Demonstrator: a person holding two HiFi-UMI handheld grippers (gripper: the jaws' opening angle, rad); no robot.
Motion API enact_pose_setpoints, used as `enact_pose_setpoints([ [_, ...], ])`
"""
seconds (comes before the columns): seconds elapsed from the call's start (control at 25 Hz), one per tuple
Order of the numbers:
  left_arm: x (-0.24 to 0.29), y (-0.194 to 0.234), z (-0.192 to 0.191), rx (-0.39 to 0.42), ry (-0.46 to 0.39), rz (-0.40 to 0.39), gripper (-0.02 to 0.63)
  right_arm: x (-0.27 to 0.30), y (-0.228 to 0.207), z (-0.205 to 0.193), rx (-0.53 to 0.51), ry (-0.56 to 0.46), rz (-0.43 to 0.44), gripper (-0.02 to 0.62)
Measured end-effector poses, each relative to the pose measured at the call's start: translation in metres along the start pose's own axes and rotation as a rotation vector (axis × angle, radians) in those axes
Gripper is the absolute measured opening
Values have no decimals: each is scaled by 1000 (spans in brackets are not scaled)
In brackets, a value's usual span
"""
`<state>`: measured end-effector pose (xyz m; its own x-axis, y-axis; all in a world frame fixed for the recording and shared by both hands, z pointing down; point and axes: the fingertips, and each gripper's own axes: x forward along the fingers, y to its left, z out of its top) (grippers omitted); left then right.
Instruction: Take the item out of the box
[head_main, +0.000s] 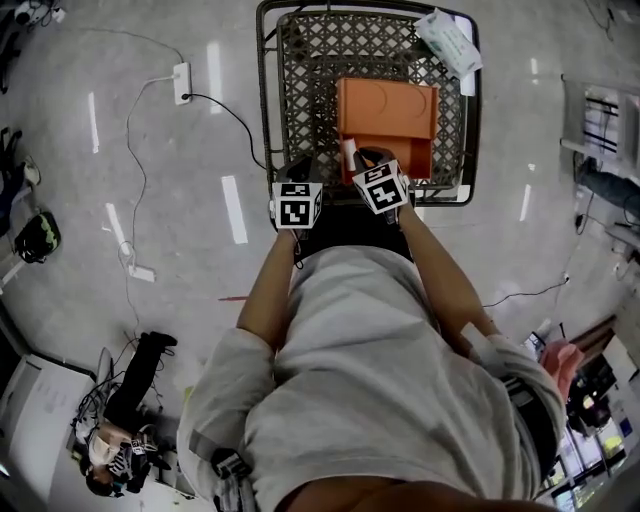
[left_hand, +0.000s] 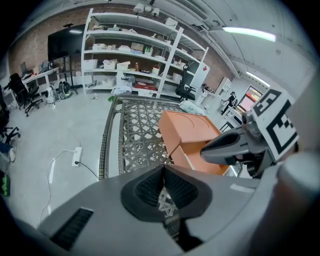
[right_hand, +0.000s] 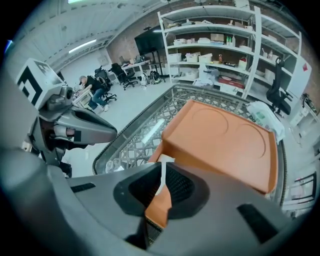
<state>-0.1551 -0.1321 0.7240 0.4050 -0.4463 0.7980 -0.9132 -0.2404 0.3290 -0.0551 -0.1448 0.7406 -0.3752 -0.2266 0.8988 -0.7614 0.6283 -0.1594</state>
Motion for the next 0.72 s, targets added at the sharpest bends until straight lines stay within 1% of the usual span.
enact_pose_setpoints([
  [0.2,11,-8,-1,9,21,-16,11,9,-1,-7,38,21,11,12],
  [0.24,11,-9,-1,11,24,-20,11,10,-1,-8,45,27,12,48],
  [0.28,11,-10,-1,13,26,-22,11,11,0,-9,53,34,16,114],
  [0.32,10,-10,-2,15,28,-23,11,13,1,-10,61,41,23,129],
  [0.44,10,-11,-4,16,34,-26,11,18,0,-14,85,54,32,137],
  [0.72,3,-5,-12,10,43,-13,11,35,-1,-24,105,78,24,143],
])
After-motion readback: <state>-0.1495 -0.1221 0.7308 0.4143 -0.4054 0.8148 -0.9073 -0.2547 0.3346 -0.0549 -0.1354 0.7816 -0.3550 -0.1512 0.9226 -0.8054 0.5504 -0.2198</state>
